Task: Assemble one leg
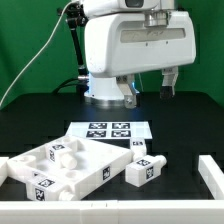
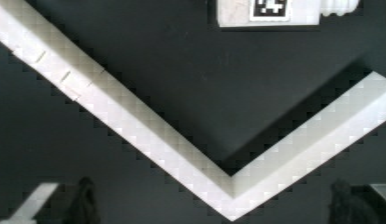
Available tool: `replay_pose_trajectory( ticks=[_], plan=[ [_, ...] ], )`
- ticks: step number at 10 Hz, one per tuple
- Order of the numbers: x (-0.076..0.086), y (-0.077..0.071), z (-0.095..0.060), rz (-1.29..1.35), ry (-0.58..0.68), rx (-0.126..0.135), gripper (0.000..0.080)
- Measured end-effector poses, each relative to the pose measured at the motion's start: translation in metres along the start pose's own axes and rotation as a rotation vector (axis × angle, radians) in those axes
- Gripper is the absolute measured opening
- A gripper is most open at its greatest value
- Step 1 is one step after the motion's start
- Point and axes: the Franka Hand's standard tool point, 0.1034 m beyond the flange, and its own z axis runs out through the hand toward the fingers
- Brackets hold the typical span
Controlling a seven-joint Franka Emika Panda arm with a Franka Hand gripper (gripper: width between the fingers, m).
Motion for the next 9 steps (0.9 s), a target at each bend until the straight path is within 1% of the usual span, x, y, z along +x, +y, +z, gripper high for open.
replay_pose_trajectory(
  ticks=[5,6,9],
  plan=[
    [0.0,0.0,0.0,0.0,-0.001,0.0,0.065],
    [-0.002,0.002,0.002,-0.003,-0.003,0.0,0.065],
    [-0.013,0.025,0.014,-0.013,-0.008,0.0,0.065]
  ],
)
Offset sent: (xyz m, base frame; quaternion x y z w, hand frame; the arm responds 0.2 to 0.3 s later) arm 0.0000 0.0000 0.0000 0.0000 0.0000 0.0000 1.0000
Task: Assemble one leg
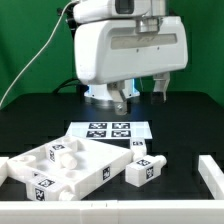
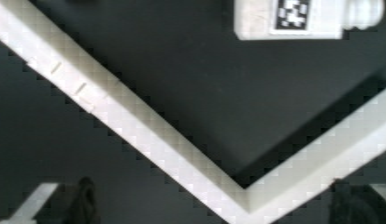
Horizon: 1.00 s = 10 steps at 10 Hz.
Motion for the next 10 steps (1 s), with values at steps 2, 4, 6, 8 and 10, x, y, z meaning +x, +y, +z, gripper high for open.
replay_pose_trajectory(
  ticks=[2,4,6,8,10],
  plan=[
    [-0.002,0.002,0.002,0.02,-0.002,0.0,0.065],
    [-0.003,0.002,0.003,0.067,-0.002,0.001,0.065],
    [-0.003,0.001,0.003,0.179,-0.001,0.002,0.065],
    [-0.012,0.003,0.007,0.497,0.035,-0.01,0.065],
    [-0.021,-0.012,0.012,0.824,0.018,0.003,0.065]
  ],
)
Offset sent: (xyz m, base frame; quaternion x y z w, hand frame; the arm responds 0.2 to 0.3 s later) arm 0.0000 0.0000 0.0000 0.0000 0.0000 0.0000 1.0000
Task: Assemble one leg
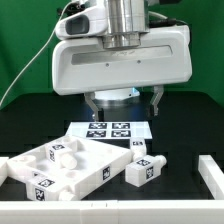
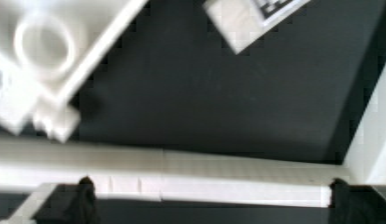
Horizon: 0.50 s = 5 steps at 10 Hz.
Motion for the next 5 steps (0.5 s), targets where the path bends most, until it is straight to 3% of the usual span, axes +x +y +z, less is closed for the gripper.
replay_pose_trajectory(
  ticks=[5],
  plan=[
    [-0.0006,-0.0029,0.0075,0.328,-0.015,0.04,0.065]
  ],
)
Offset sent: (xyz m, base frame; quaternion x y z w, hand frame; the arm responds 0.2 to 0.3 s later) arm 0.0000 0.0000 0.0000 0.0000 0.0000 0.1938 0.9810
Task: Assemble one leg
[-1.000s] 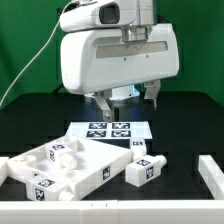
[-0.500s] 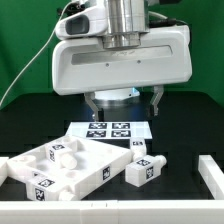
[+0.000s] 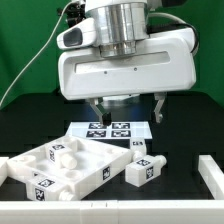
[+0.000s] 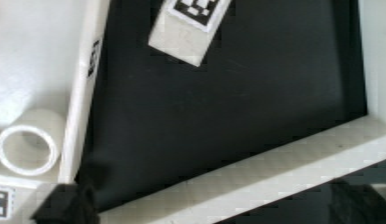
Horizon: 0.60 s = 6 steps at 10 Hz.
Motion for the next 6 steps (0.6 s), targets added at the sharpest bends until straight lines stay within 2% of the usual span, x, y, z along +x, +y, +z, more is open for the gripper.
replay_pose_trajectory(
  ticks=[2,4,6],
  plan=[
    [-0.003,-0.002,0.0,0.135,-0.017,0.008,0.065],
    [-0.009,-0.001,0.003,0.413,-0.115,-0.018,0.065],
    [-0.008,0.001,0.016,0.398,-0.121,-0.019,0.065]
  ],
)
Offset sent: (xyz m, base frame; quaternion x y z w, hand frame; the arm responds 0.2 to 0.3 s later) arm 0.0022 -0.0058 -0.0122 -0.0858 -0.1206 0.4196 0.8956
